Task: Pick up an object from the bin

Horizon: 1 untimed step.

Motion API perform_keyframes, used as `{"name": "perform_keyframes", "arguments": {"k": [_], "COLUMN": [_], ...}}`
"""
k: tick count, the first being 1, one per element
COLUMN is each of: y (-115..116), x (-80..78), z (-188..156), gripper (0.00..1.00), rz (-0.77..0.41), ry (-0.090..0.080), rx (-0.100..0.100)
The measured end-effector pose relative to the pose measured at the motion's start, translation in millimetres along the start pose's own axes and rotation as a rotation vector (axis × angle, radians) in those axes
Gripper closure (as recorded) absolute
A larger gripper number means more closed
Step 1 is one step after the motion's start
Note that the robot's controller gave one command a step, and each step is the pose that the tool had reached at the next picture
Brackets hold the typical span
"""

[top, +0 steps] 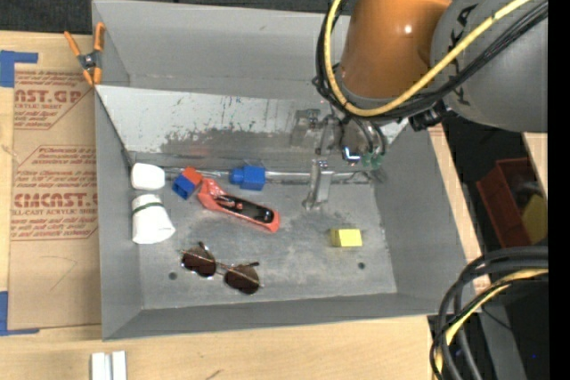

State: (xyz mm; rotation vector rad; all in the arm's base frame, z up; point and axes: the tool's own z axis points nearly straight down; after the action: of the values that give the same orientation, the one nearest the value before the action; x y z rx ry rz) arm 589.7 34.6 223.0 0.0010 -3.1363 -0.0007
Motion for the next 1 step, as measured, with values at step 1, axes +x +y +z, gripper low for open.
{"name": "perform_keyframes", "arguments": {"k": [1], "y": [-0.1], "x": [-1.1], "z": [-5.0], "gripper": [0.00], "rz": [0.000], "ry": [-0.008], "rx": [-0.001]}}
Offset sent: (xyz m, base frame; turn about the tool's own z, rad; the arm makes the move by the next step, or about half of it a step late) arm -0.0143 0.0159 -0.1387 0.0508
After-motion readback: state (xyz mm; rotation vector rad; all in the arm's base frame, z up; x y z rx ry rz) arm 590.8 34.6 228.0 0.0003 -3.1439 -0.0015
